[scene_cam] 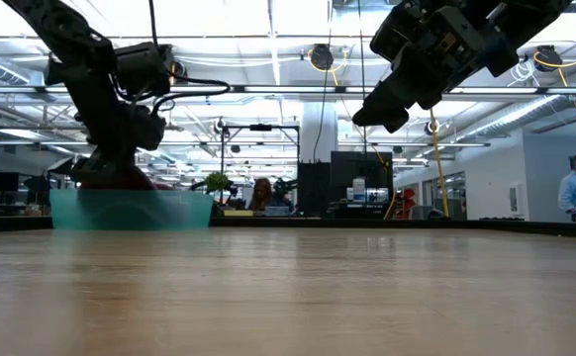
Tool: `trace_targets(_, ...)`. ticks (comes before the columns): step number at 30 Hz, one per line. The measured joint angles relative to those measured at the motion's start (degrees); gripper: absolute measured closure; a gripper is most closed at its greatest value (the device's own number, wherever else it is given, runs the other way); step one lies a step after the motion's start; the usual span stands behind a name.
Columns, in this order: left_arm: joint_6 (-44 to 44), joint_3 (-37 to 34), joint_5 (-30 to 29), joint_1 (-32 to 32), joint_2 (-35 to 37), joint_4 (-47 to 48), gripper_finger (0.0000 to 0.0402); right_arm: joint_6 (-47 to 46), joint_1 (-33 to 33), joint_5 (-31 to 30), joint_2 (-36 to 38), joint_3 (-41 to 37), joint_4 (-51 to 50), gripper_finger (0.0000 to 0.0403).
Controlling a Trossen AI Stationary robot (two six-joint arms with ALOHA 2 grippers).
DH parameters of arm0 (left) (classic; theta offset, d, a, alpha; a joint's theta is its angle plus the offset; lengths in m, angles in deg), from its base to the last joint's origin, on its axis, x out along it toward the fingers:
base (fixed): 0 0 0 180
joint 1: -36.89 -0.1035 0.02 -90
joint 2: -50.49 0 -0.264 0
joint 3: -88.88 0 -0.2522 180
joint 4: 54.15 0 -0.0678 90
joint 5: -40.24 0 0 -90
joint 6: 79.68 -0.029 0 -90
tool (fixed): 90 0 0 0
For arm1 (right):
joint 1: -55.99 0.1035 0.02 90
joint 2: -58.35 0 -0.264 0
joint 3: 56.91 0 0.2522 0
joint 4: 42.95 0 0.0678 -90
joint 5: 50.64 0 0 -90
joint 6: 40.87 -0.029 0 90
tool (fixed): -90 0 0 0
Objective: Pick & Place hat
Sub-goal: Put the red cap into the blue bin
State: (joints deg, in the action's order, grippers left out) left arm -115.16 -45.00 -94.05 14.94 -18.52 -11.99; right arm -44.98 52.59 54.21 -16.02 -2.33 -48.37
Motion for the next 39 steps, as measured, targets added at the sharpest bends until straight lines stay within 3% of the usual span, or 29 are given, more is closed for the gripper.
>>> trace_targets(5, 1.7, 0.0, 0.1, 0.3, 0.0, -1.8, 0.0332, 0.3, 0.0, 0.0, 0.0, 0.0, 0.0, 0.0248)
trace_targets(12, 8.0, 4.8, -8.2, 4.6, 0.1, 7.5, 0.0262, 0.1, 0.1, 0.1, 0.0, 0.0, 0.0, 0.0248)
trace_targets(23, 22.9, 15.1, 0.2, 10.4, 0.2, 21.0, 0.0198, -2.9, 0.1, 0.2, 0.0, 0.0, -1.5, 0.0248)
trace_targets(28, 28.2, 18.9, 0.8, 12.7, 0.2, 27.0, 0.0195, -2.8, 0.1, 0.2, 0.0, 0.0, -1.5, 0.0248)
trace_targets(34, 36.1, 22.1, -8.4, 11.9, 0.5, 27.2, 0.023, -1.8, 0.1, 0.2, 0.0, 0.0, -1.1, 0.0248)
trace_targets(36, 38.3, 22.1, -4.7, 8.3, 0.5, 24.9, 0.025, -1.7, 0.1, 0.2, 0.0, 0.0, -0.7, 0.0248)
trace_targets(39, 43.0, 22.2, 6.4, 0.6, 0.5, 23.7, 0.0286, -1.2, 0.1, 0.1, 0.0, 0.0, 0.1, 0.0248)
